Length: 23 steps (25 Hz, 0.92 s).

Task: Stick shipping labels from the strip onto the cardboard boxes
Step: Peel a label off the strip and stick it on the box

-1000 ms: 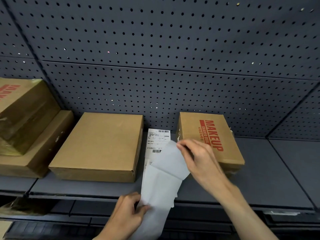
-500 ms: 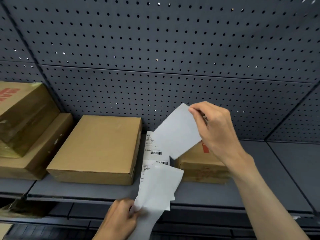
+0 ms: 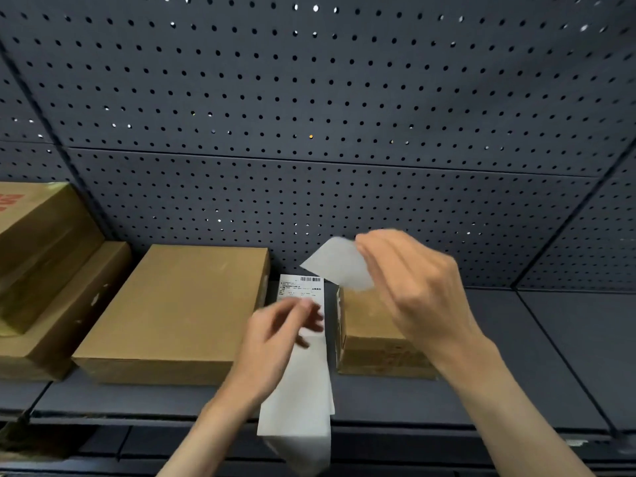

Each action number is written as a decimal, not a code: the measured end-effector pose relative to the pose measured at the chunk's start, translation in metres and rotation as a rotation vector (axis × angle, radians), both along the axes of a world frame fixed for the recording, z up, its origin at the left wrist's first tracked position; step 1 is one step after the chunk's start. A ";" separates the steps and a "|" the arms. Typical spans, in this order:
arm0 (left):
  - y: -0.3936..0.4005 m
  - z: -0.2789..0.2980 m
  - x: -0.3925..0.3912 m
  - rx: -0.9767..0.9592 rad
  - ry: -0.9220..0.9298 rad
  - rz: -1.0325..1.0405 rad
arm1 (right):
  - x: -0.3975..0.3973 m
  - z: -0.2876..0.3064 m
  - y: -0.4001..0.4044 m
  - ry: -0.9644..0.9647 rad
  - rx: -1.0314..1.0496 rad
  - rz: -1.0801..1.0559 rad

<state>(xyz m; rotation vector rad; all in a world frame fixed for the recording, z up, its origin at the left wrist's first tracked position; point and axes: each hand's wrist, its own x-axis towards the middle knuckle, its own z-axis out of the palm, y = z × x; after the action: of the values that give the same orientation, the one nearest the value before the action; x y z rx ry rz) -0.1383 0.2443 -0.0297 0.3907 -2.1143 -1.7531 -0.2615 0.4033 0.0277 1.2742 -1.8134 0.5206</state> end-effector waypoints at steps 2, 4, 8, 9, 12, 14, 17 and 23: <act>0.006 0.017 -0.031 0.311 0.014 0.001 | 0.014 -0.008 0.008 0.140 0.046 0.029; 0.010 0.026 -0.047 0.440 0.004 0.003 | 0.022 -0.019 0.018 0.220 0.118 0.042; 0.017 0.024 -0.062 0.375 0.029 -0.003 | 0.030 -0.037 0.038 0.186 0.263 0.049; 0.019 0.021 -0.065 0.376 0.036 0.001 | 0.031 -0.040 0.041 0.120 0.297 0.056; 0.027 0.015 -0.078 0.404 0.038 0.017 | 0.021 -0.051 0.053 -0.339 0.131 0.038; 0.034 0.014 -0.086 0.440 0.011 -0.013 | 0.002 -0.051 0.057 -0.780 -0.279 -0.100; 0.046 0.008 -0.095 0.482 -0.058 -0.049 | -0.032 -0.046 0.062 -1.479 -0.553 -0.132; 0.044 0.003 -0.111 0.322 -0.145 -0.049 | -0.056 -0.052 0.068 -1.548 -0.504 -0.100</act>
<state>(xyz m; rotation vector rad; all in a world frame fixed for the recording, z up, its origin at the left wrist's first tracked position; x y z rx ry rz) -0.2490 0.2879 -0.0269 0.5718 -1.9479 -2.1606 -0.3171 0.4715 -0.0247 0.2613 -2.5373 2.1241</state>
